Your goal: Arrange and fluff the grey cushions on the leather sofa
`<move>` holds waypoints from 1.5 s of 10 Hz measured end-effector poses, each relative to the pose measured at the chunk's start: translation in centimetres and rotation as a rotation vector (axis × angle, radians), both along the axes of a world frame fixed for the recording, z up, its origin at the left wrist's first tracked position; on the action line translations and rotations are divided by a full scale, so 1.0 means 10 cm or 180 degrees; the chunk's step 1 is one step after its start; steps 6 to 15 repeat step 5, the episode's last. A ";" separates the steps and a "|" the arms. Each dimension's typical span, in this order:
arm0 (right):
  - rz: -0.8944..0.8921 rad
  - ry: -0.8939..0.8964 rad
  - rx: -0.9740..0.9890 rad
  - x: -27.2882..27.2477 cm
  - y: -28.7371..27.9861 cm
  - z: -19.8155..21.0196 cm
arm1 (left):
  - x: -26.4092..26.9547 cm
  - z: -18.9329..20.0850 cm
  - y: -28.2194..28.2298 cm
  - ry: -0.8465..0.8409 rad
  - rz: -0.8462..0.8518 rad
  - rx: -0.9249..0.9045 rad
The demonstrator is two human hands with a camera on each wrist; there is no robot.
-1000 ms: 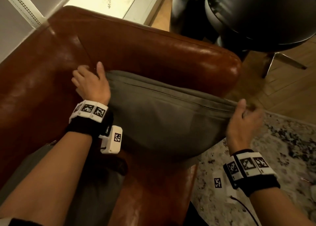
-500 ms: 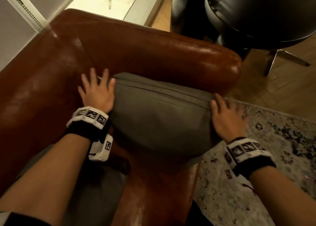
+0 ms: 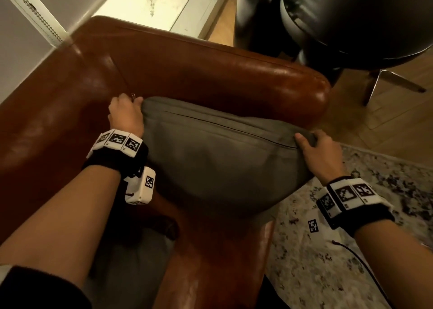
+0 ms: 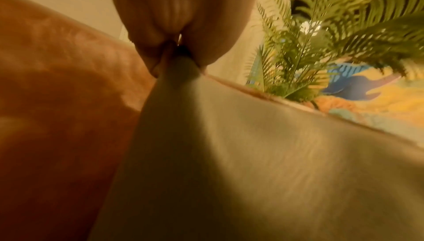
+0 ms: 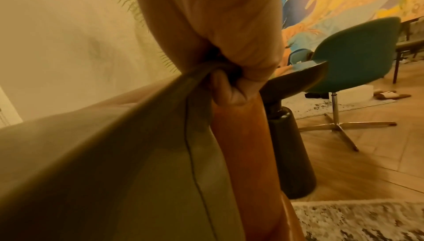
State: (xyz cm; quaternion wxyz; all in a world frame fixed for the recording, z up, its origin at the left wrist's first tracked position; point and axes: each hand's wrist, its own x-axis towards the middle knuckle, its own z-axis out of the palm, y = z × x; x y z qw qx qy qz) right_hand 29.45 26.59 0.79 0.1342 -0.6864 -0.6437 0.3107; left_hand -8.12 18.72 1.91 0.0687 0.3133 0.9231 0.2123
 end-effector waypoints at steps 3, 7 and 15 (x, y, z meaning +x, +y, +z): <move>0.0275 -0.0471 0.0561 -0.05 -0.19 0.32 | 0.04 0.43 -0.38 -0.0222 -0.0144 0.0431; 0.1743 -0.0001 0.0934 -0.51 -0.84 0.80 | 0.44 0.89 -1.33 -0.0314 -0.1130 0.0706; 0.1743 -0.0001 0.0934 -0.51 -0.84 0.80 | 0.44 0.89 -1.33 -0.0314 -0.1130 0.0706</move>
